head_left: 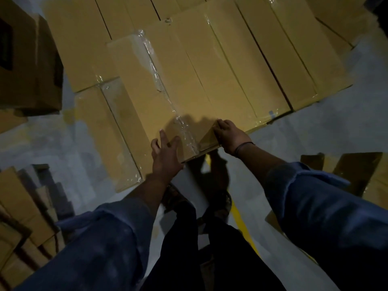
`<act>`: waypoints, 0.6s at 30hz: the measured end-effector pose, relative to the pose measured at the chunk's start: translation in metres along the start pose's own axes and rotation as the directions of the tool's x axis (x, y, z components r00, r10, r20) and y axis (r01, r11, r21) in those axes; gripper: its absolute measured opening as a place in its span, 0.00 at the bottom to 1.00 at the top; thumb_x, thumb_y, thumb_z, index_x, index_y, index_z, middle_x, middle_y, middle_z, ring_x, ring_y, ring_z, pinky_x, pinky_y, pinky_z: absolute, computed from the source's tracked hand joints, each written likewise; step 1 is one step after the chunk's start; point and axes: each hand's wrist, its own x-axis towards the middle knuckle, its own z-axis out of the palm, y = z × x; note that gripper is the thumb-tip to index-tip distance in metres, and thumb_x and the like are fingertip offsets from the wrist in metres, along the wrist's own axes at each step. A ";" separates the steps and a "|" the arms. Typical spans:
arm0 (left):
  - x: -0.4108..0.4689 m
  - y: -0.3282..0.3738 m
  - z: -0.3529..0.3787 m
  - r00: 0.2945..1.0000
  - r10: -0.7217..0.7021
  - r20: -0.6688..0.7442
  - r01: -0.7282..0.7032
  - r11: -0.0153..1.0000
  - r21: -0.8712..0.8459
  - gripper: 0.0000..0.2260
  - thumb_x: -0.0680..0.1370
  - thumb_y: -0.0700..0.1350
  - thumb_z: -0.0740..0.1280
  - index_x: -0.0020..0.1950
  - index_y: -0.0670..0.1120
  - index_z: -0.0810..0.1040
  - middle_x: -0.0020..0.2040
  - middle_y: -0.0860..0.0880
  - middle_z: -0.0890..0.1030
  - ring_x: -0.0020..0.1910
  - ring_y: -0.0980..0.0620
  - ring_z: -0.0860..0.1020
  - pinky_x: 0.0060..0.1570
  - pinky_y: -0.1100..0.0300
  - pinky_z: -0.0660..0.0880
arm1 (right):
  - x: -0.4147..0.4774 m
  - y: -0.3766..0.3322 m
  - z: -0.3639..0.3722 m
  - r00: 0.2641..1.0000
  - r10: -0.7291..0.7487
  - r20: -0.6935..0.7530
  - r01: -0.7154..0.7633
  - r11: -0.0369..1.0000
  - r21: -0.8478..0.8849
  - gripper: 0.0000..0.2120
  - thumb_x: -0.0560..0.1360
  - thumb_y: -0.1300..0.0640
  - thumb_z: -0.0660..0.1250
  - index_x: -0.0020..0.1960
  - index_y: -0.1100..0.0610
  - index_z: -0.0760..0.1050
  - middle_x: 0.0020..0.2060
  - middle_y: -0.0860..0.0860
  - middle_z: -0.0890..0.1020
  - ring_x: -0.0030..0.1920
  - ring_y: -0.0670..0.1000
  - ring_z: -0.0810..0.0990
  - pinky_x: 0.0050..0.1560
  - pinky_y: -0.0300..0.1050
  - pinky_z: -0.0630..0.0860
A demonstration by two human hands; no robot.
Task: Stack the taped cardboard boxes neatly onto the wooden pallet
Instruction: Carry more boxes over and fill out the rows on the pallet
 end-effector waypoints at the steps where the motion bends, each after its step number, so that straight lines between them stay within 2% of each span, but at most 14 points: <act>1: 0.000 0.000 0.000 1.000 -0.001 0.008 0.001 1.000 -0.012 0.49 0.64 0.55 0.84 0.78 0.57 0.61 0.83 0.43 0.43 0.75 0.30 0.52 0.65 0.33 0.71 | 0.000 0.000 0.002 1.000 0.006 -0.015 -0.006 1.000 0.024 0.26 0.79 0.65 0.65 0.76 0.59 0.66 0.80 0.59 0.56 0.78 0.61 0.56 0.67 0.60 0.73; 5: -0.003 0.000 0.000 1.000 -0.006 0.004 0.007 1.000 -0.024 0.49 0.64 0.54 0.84 0.79 0.55 0.61 0.83 0.41 0.44 0.77 0.29 0.48 0.67 0.32 0.68 | 0.001 -0.002 0.008 0.997 0.063 -0.038 -0.060 0.994 0.091 0.27 0.77 0.62 0.68 0.75 0.57 0.68 0.79 0.58 0.58 0.78 0.60 0.57 0.68 0.59 0.73; 9: -0.001 -0.003 -0.005 0.992 -0.124 -0.007 0.121 0.980 -0.159 0.50 0.65 0.54 0.84 0.79 0.51 0.58 0.82 0.36 0.41 0.77 0.24 0.47 0.68 0.31 0.66 | 0.012 -0.010 0.001 0.972 0.204 -0.121 -0.166 0.950 0.264 0.24 0.73 0.63 0.71 0.69 0.58 0.75 0.71 0.60 0.70 0.68 0.64 0.69 0.68 0.57 0.72; 11: 0.002 -0.006 -0.008 0.987 -0.155 0.042 0.160 0.961 -0.224 0.52 0.66 0.54 0.84 0.80 0.49 0.55 0.81 0.33 0.37 0.76 0.21 0.53 0.69 0.32 0.66 | 0.021 -0.013 -0.006 0.950 0.292 -0.113 -0.229 0.894 0.385 0.17 0.71 0.64 0.72 0.59 0.58 0.80 0.62 0.61 0.77 0.58 0.64 0.77 0.61 0.56 0.78; 13: 0.003 -0.009 -0.009 0.986 -0.151 0.070 0.164 0.955 -0.248 0.55 0.65 0.55 0.85 0.81 0.48 0.54 0.80 0.30 0.35 0.73 0.19 0.60 0.67 0.34 0.68 | 0.030 -0.014 -0.013 0.927 0.369 -0.065 -0.299 0.833 0.466 0.09 0.69 0.63 0.74 0.48 0.58 0.78 0.53 0.62 0.80 0.48 0.62 0.80 0.50 0.51 0.80; 15: 0.003 -0.010 -0.008 0.984 -0.163 0.076 0.177 0.955 -0.240 0.56 0.64 0.56 0.85 0.82 0.50 0.52 0.79 0.30 0.34 0.72 0.19 0.62 0.66 0.35 0.70 | 0.033 -0.015 -0.017 0.914 0.401 -0.057 -0.320 0.802 0.505 0.09 0.71 0.60 0.75 0.50 0.60 0.79 0.50 0.62 0.81 0.48 0.61 0.80 0.46 0.46 0.74; 18: -0.001 -0.008 -0.008 0.983 -0.167 0.071 0.179 0.956 -0.231 0.56 0.65 0.54 0.85 0.82 0.52 0.52 0.80 0.32 0.32 0.72 0.21 0.62 0.66 0.36 0.72 | 0.033 -0.016 -0.019 0.899 0.434 -0.056 -0.325 0.748 0.578 0.17 0.72 0.59 0.76 0.60 0.58 0.81 0.54 0.58 0.84 0.55 0.60 0.81 0.53 0.47 0.76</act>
